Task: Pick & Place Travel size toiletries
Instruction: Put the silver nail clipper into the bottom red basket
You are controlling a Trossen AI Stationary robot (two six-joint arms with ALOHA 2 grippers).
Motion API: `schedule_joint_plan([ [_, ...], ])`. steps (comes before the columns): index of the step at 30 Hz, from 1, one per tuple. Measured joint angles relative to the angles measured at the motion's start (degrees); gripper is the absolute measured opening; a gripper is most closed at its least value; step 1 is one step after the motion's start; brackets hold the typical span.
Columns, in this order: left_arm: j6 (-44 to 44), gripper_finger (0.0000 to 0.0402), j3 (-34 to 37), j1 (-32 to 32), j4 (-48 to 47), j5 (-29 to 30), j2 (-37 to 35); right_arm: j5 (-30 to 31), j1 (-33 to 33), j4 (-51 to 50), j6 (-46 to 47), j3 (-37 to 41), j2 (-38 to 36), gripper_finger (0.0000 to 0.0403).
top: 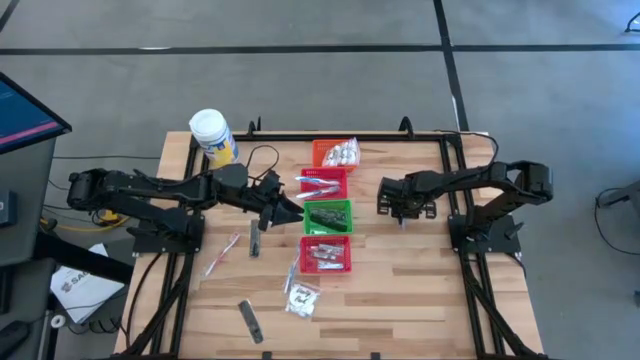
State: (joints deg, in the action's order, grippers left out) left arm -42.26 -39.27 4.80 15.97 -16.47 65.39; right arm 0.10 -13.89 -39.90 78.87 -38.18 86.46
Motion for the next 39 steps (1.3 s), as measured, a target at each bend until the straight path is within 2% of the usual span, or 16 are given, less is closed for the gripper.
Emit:
schedule_joint_plan([
  [32, 0.0, 0.0209, 0.0, 0.0, 0.5, 0.1, 0.0, -1.9, 4.6, -0.8, -4.1, -4.4, 0.2, 0.0071],
  [39, 0.0, 0.0209, 0.0, 0.0, 0.6, 0.1, 0.0, -1.8, 6.8, -1.2, -4.0, -6.5, 0.1, 0.0051],
])
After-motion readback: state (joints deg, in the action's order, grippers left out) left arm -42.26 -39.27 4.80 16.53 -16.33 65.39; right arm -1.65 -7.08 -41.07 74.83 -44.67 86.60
